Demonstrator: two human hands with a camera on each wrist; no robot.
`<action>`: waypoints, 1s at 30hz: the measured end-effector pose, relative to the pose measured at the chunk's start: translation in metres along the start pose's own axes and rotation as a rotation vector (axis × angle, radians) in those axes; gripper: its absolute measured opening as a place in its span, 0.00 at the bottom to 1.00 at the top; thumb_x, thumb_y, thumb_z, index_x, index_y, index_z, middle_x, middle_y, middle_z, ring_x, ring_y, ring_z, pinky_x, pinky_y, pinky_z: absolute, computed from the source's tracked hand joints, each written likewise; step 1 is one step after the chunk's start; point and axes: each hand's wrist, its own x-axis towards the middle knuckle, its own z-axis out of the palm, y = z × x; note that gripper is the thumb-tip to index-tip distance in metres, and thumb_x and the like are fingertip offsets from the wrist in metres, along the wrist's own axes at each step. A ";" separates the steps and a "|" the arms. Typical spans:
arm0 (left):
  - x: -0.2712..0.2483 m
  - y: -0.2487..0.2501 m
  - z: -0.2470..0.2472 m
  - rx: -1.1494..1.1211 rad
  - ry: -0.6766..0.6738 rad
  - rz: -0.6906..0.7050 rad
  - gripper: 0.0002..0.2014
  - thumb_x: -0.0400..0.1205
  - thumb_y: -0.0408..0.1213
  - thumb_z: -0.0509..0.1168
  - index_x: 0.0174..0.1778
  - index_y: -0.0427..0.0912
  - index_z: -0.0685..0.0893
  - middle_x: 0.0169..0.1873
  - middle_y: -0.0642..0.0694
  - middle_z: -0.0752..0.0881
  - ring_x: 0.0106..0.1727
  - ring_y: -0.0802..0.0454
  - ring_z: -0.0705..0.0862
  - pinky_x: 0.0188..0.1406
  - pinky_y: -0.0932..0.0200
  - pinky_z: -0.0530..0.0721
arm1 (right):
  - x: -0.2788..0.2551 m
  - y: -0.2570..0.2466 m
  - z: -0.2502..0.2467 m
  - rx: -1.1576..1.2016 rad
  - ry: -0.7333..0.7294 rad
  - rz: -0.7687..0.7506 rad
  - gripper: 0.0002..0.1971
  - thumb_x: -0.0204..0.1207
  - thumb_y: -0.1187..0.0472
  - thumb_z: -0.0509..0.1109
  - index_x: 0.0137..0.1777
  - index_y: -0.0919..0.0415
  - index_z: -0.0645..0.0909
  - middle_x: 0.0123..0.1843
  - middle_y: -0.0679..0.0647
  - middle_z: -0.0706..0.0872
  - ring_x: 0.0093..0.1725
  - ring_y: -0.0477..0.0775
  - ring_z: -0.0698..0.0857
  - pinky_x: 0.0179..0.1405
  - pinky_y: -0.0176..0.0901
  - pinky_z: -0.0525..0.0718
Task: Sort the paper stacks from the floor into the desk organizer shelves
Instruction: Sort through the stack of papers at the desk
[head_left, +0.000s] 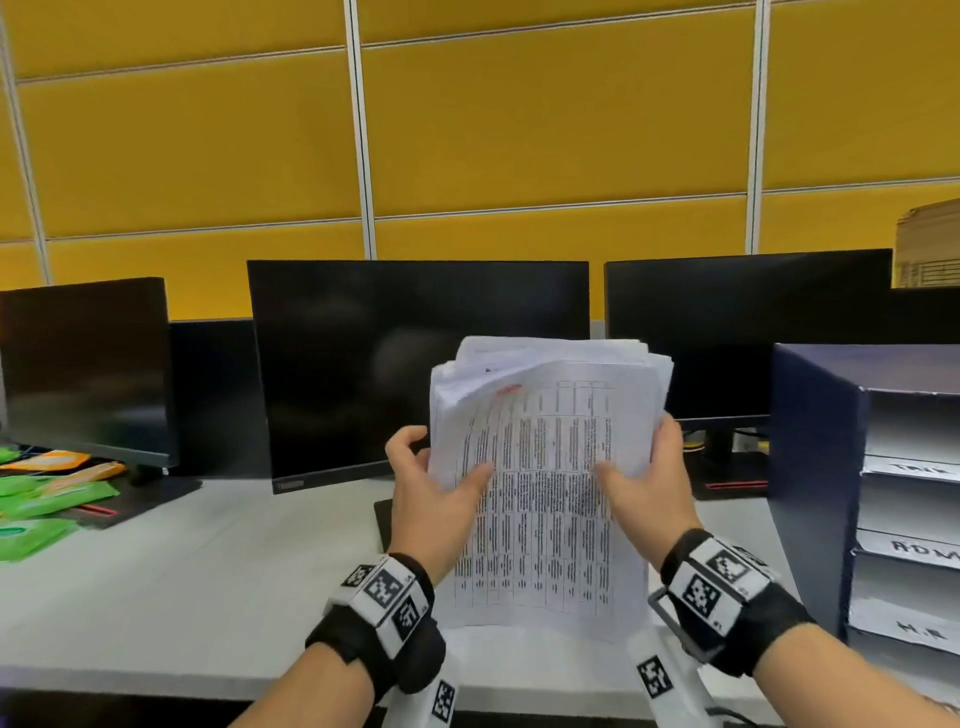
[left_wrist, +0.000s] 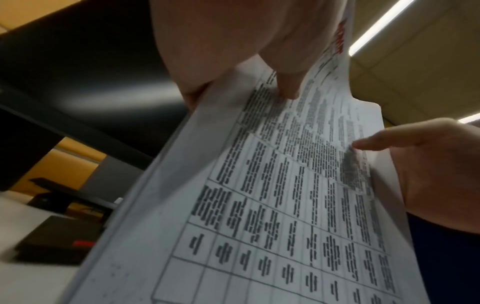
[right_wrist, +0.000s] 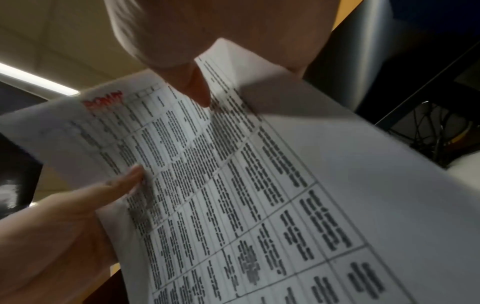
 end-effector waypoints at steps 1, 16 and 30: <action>0.001 0.001 -0.003 -0.003 -0.020 0.015 0.32 0.76 0.36 0.75 0.65 0.56 0.61 0.56 0.55 0.80 0.53 0.58 0.86 0.46 0.61 0.88 | 0.001 -0.001 -0.002 0.004 -0.019 -0.012 0.35 0.74 0.74 0.70 0.75 0.48 0.59 0.62 0.47 0.78 0.57 0.43 0.82 0.45 0.35 0.83; -0.004 0.009 -0.003 -0.041 -0.025 -0.022 0.17 0.79 0.39 0.73 0.59 0.53 0.75 0.51 0.56 0.85 0.53 0.60 0.84 0.35 0.72 0.81 | -0.010 -0.008 -0.007 0.032 -0.026 -0.048 0.32 0.75 0.75 0.68 0.71 0.47 0.64 0.58 0.39 0.78 0.56 0.37 0.81 0.38 0.28 0.84; -0.016 -0.006 -0.006 -0.080 0.010 -0.153 0.16 0.80 0.35 0.71 0.62 0.51 0.79 0.52 0.52 0.87 0.53 0.55 0.87 0.47 0.61 0.84 | -0.031 -0.003 0.008 -0.033 -0.107 -0.014 0.27 0.76 0.76 0.66 0.68 0.49 0.67 0.58 0.43 0.81 0.57 0.37 0.82 0.47 0.26 0.82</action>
